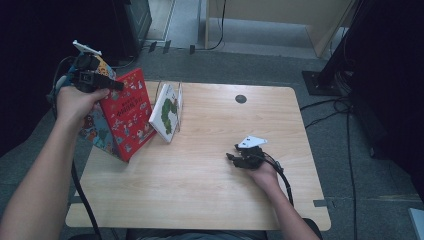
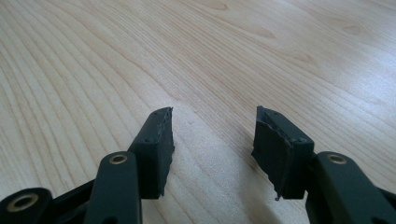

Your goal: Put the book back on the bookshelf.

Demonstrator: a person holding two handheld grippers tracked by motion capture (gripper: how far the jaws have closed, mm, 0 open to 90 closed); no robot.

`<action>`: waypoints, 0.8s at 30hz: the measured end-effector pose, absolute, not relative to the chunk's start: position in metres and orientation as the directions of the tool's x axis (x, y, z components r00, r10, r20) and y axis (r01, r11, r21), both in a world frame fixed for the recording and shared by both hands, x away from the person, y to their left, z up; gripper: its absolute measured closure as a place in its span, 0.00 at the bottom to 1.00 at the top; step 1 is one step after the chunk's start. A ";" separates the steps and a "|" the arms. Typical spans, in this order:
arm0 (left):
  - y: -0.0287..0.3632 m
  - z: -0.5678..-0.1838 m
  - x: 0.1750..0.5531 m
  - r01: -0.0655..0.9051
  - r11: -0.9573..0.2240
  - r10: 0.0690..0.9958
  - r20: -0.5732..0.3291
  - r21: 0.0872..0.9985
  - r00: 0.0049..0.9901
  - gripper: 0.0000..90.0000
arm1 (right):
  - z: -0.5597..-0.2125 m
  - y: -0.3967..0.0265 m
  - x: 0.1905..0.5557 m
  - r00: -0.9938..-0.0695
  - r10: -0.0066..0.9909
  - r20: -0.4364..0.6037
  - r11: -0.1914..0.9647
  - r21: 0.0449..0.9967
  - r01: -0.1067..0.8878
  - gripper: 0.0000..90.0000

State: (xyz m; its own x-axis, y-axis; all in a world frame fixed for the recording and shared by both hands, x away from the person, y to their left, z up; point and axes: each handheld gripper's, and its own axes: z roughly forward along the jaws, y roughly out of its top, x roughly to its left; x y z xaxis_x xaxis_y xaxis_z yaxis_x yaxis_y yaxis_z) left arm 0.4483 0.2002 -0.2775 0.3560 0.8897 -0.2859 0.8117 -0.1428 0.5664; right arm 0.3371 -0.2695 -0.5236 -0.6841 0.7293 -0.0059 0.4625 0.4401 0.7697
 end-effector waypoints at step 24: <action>0.193 -0.279 0.450 0.857 -0.315 0.863 -0.253 0.408 0.437 0.85 | -0.523 -0.270 0.337 -0.682 0.731 -0.001 0.437 0.768 0.467 0.54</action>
State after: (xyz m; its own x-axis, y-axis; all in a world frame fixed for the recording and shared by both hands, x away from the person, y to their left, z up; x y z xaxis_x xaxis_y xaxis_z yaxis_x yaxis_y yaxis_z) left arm 0.4500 0.1929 -0.2793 0.4370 0.8632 -0.2527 0.8572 -0.3146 0.4078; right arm 0.3365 -0.2696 -0.5235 -0.6823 0.7311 -0.0010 0.4674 0.4372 0.7684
